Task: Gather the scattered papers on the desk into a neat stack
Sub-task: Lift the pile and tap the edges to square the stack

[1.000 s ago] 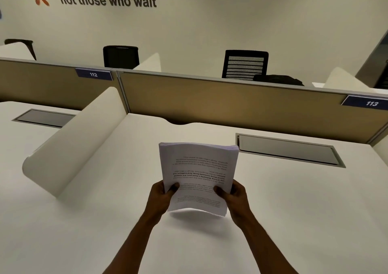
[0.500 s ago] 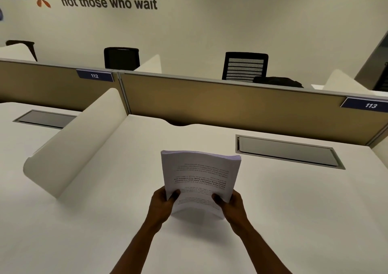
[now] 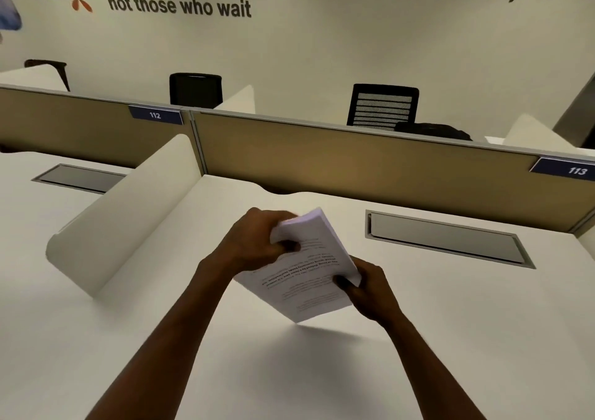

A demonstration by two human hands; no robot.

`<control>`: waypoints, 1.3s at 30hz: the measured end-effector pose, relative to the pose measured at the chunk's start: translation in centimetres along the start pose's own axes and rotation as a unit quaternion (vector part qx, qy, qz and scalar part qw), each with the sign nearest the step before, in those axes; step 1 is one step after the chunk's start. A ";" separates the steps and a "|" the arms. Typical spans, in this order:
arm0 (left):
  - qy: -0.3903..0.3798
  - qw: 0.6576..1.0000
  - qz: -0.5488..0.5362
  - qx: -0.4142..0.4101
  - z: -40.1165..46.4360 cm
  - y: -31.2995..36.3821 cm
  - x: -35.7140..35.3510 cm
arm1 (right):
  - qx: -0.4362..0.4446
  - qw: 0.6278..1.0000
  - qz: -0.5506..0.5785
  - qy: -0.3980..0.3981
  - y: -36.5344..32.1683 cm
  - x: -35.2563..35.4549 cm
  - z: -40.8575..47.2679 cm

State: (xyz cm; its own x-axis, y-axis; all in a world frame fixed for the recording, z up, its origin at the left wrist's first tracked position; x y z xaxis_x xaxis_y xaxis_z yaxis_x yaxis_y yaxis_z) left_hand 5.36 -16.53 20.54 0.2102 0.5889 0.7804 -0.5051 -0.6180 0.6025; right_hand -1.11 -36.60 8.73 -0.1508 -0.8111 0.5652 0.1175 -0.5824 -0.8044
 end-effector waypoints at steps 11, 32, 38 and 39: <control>0.134 0.946 -0.280 0.093 -3.8 -8.2 -0.6 | -0.139 0.929 0.337 0.065 5.5 4.0 -1.0; 0.110 0.897 -0.340 0.262 -9.9 -19.4 -10.9 | -0.230 0.931 0.279 0.060 11.2 -3.9 -4.4; 0.092 0.901 -0.331 0.264 -10.0 -19.8 -11.8 | -0.223 0.940 0.251 0.057 11.3 -3.9 -4.6; 0.090 0.901 -0.331 0.265 -10.0 -19.8 -12.0 | -0.226 0.941 0.246 0.059 11.5 -4.0 -4.7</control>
State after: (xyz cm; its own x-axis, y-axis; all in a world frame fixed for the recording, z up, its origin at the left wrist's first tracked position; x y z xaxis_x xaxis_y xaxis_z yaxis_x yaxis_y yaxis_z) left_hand 4.47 -6.13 -2.44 0.1548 0.9654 0.2099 0.1609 -0.2343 0.9588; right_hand -3.77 -39.78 -3.64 -0.2988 -0.9488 0.1021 -0.2240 -0.0343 -0.9740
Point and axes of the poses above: each hand's wrist, its own z-axis towards the middle knuckle, its own x-axis out of the back of the hand, y = z × x, the point moved 10 cm from there along z, towards the middle knuckle, and after that the axes turned 3 degrees about -z, right-handed, at the moved point
